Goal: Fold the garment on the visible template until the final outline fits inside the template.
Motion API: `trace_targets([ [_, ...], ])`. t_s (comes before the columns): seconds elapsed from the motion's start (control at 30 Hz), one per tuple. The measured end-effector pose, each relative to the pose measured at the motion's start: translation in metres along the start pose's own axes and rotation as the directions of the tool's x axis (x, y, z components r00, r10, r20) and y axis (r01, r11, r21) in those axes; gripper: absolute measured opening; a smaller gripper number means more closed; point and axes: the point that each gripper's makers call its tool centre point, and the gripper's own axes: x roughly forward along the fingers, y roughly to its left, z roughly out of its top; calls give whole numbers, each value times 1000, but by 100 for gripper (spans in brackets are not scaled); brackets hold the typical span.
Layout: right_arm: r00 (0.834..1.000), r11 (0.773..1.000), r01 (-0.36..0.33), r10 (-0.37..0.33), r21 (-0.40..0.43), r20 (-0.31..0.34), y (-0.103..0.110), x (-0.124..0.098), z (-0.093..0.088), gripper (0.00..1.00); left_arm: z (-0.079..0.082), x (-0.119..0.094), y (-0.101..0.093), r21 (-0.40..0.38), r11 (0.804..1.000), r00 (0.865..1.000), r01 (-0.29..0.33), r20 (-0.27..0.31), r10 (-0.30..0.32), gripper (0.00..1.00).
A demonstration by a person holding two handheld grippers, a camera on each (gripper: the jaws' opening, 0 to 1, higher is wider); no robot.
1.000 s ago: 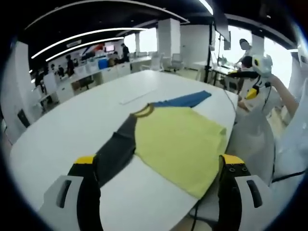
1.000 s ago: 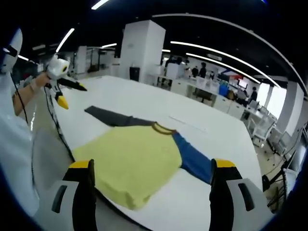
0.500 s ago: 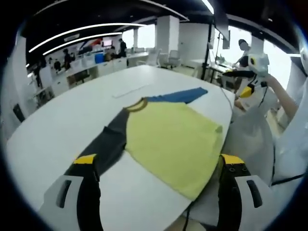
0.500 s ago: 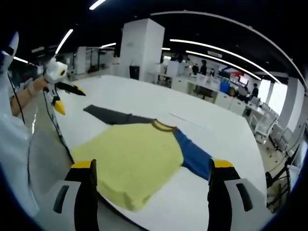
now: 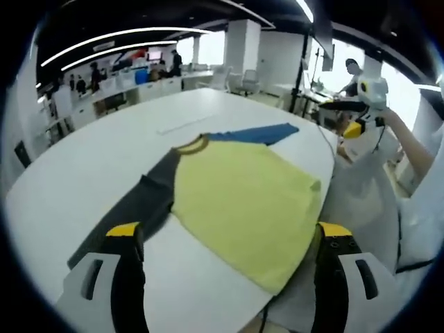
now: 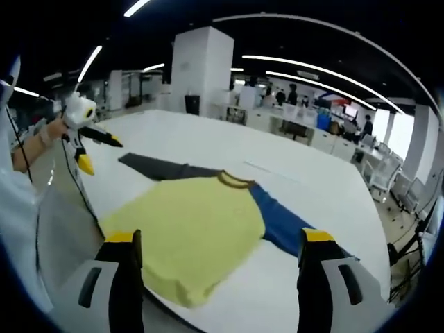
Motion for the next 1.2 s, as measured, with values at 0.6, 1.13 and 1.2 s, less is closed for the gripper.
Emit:
trace_targets([
  [0.6, 1000, 999, -2, 3, 52, -21, -8, 17, -16, 89, -19, 14, 0, -50, 999, 1000, 11, -21, -12, 98],
  [1.13, 997, 997, 11, -5, 74, -83, -18, 29, -44, 85, -35, 29, 4, -90, 996, 998, 11, -65, -17, 97],
  [1.2, 996, 997, 8, -1, 78, -89, -18, 31, -46, 85, -36, 30, 4, -90, 996, 998, 10, -66, -16, 98],
])
